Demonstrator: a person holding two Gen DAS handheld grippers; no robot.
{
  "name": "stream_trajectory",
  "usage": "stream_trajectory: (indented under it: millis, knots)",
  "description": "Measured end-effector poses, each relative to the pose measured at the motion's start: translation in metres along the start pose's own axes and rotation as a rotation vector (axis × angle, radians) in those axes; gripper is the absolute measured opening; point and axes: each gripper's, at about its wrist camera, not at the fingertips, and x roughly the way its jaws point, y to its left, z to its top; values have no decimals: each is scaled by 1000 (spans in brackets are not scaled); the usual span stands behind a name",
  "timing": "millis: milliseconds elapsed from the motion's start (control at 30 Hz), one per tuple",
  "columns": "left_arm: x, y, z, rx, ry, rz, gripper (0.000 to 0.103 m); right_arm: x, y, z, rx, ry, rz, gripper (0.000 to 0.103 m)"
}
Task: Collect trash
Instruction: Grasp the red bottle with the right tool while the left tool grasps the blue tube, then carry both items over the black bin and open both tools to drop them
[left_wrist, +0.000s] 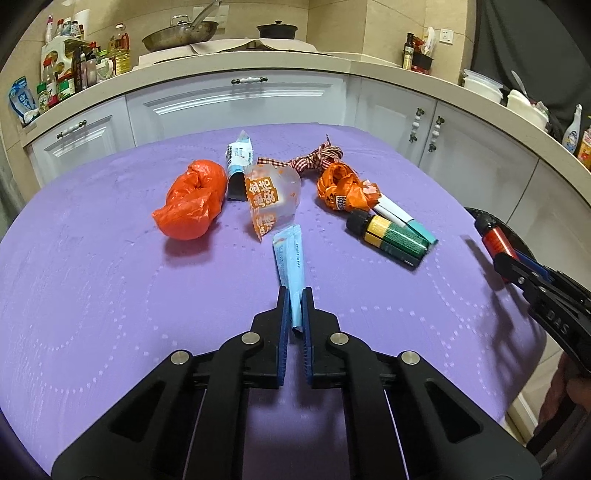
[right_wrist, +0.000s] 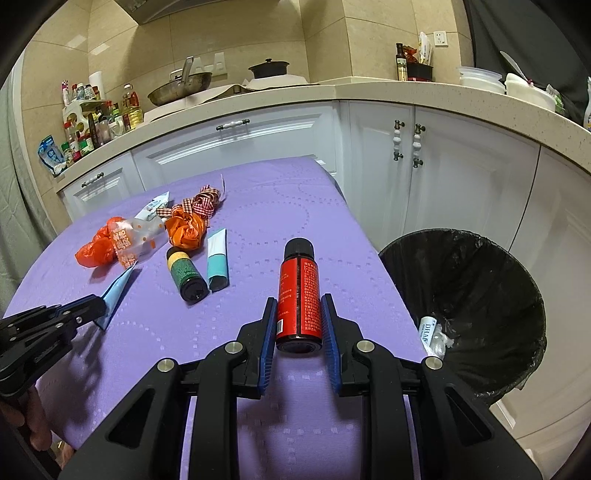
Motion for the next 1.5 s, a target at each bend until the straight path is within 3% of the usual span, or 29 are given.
stream_trajectory:
  millis: [300, 600, 1100, 1400, 1500]
  knots:
    - [-14, -14, 5, 27, -38, -28, 6, -6, -12, -1, 21, -21, -29, 25]
    - [-17, -56, 26, 101, -87, -109, 6, -24, -52, 6, 76, -54, -121, 25]
    - [7, -176, 58, 267, -119, -280, 6, -38, -137, 7, 188, -78, -269, 25]
    - [42, -234, 72, 328, -96, -302, 6, -27, -169, 8, 226, -71, -291, 25]
    - [61, -250, 74, 359, -55, -302, 9, -19, -178, 8, 247, -67, -284, 25]
